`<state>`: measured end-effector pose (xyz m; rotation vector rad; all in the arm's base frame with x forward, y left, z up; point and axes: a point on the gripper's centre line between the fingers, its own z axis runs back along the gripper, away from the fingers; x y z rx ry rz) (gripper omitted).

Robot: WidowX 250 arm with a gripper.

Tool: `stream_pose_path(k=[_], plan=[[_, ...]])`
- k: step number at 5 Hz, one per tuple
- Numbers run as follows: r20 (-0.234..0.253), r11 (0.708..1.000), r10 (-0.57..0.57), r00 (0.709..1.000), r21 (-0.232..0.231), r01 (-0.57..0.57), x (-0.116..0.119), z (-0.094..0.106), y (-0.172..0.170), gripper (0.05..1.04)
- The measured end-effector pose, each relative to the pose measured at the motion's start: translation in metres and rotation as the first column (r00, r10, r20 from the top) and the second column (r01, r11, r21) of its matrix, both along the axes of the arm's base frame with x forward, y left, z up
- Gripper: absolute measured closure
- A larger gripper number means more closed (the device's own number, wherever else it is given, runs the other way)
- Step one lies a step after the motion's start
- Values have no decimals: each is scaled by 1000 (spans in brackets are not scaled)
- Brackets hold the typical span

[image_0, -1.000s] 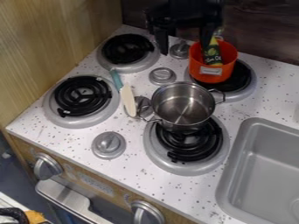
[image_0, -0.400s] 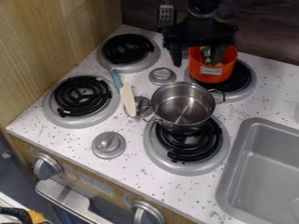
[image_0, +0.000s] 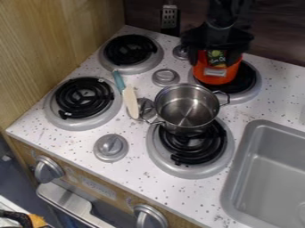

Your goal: Put the yellow bottle in the middle of the lower burners

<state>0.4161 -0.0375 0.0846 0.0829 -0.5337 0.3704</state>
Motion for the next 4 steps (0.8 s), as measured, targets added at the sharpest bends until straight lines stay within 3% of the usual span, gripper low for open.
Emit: stream_pose_path(k=[2,4], plan=[[38,997,-68,997,50,66,32,15,4,83],[40,994,-100,994,57,97,39,-1,6,83]])
